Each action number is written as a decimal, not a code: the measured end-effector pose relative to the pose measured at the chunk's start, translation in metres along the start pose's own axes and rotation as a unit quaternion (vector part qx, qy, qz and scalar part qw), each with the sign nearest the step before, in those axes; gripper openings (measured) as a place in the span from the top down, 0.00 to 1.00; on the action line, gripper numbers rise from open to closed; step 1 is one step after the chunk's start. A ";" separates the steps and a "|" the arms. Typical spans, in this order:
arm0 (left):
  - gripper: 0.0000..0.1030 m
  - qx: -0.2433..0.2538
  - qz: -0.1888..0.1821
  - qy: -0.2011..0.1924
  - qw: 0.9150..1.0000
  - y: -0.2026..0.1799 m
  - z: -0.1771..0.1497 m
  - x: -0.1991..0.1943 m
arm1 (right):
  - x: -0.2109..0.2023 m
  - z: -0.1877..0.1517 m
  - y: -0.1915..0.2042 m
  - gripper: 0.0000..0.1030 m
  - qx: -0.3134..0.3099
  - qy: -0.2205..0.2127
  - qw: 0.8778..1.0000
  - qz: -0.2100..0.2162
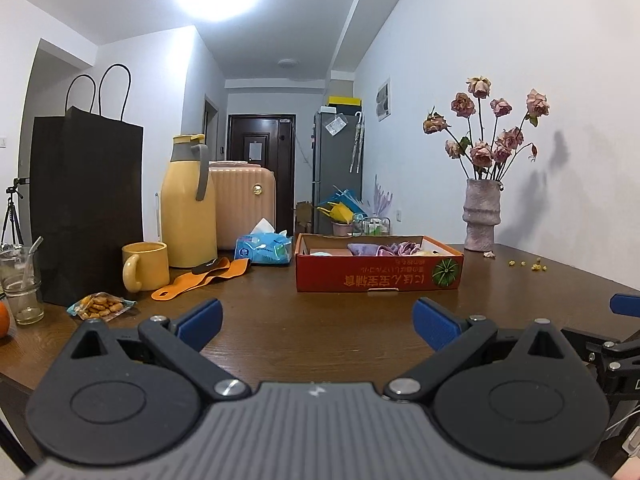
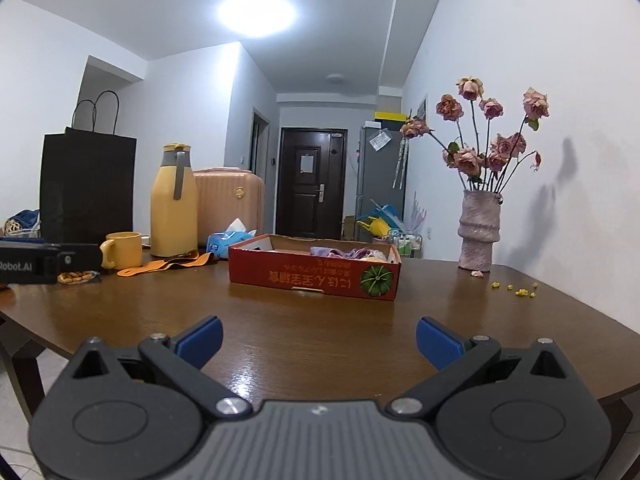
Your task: Organize soft objects
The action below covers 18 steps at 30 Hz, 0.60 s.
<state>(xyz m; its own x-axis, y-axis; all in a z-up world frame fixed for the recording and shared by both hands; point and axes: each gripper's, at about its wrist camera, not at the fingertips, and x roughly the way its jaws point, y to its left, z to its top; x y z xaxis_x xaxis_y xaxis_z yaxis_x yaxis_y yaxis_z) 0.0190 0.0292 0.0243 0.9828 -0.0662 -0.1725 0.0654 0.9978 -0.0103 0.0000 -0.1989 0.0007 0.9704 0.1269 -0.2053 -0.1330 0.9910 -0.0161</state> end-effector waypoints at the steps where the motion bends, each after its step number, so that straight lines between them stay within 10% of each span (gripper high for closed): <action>1: 0.00 0.000 -0.001 0.000 1.000 0.000 0.000 0.000 | 0.000 0.001 0.000 0.00 0.000 -0.001 1.000 -0.001; 18: 0.00 0.013 -0.010 -0.003 1.000 -0.004 -0.001 -0.002 | 0.004 -0.002 -0.002 0.00 0.002 0.002 1.000 -0.006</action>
<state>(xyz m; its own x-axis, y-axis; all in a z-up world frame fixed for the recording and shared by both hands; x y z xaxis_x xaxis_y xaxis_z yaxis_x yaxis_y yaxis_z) 0.0169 0.0257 0.0239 0.9823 -0.0869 -0.1657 0.0901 0.9959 0.0118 0.0039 -0.2005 -0.0018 0.9709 0.1152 -0.2100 -0.1209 0.9926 -0.0144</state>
